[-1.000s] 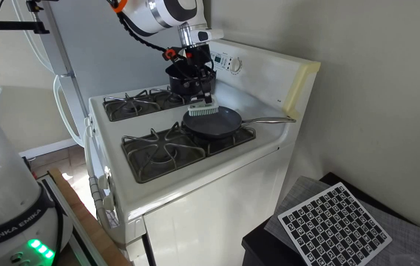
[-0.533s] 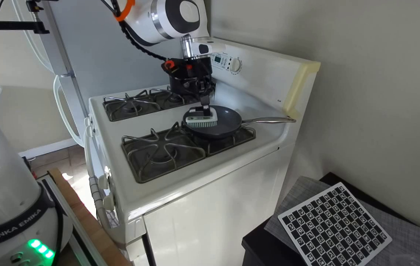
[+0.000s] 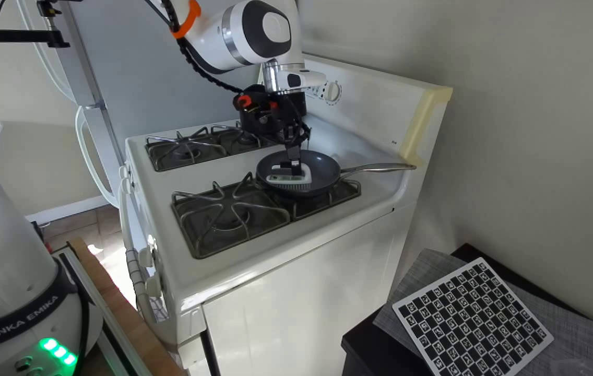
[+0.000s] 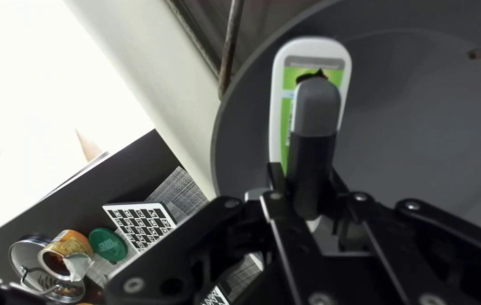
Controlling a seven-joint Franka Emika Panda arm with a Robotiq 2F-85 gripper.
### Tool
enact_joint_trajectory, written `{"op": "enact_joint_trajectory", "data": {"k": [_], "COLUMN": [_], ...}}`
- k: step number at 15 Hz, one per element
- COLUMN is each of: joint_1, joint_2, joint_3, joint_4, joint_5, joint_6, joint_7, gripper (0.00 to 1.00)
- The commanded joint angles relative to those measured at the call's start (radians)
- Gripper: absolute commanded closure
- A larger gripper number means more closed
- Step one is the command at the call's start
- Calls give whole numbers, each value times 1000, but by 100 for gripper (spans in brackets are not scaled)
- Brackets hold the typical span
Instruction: Move the pan forward and use the brush in the middle of the plates to brush the inside of the pan
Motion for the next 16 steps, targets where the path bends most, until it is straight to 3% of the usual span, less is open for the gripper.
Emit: {"op": "enact_joint_trajectory", "data": {"k": [1,16], "joint_1": [-4,20], "joint_2": [34,153], "joint_3": [-15,-50], "joint_4": [9,104], "joint_5": [-18,-1], "joint_6": [38,198], "joint_7": [36,60], "gripper": [96,96]}}
